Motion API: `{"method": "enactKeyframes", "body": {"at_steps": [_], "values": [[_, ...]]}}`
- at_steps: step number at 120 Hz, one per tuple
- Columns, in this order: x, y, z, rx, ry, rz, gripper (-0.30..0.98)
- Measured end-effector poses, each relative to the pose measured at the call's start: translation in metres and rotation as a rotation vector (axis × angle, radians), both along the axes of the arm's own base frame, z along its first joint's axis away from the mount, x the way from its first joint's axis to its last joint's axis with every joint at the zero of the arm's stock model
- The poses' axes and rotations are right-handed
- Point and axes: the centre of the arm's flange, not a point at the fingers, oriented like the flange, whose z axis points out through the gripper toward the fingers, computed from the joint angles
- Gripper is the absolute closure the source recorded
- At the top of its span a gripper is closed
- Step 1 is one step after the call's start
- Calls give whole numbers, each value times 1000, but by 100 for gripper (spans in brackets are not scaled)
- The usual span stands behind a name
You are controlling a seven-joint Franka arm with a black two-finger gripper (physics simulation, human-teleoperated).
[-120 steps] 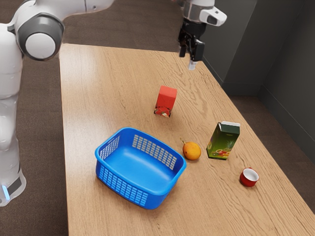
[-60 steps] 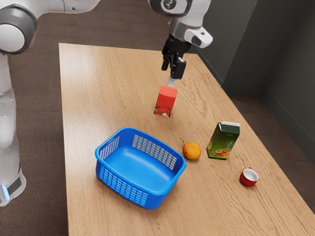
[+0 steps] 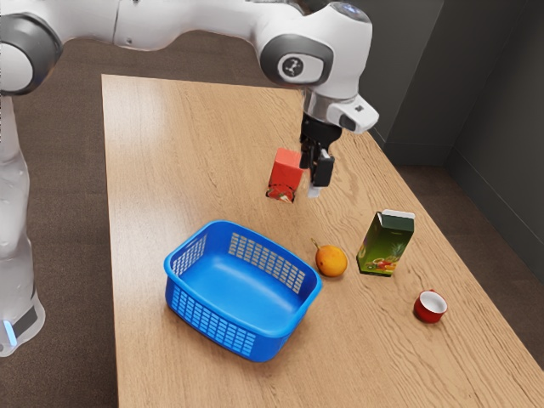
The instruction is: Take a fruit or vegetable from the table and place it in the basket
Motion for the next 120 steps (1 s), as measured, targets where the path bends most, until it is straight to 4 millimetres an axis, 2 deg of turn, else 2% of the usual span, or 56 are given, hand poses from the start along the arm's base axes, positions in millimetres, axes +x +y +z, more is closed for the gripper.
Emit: {"method": "enactKeyframes", "body": {"at_steps": [32, 46, 63, 74, 91, 111, 120], "values": [[15, -40, -25, -16, -34, -73, 0], [15, -54, -43, -30, -26, -99, 0], [14, -66, -46, -43, -41, -123, 0], [14, -68, -54, -39, -40, -134, 0], [25, -62, -66, -33, -60, -132, 0], [48, -16, -85, -32, -77, -61, 0], [52, -11, -90, -33, -84, -54, 0]]}}
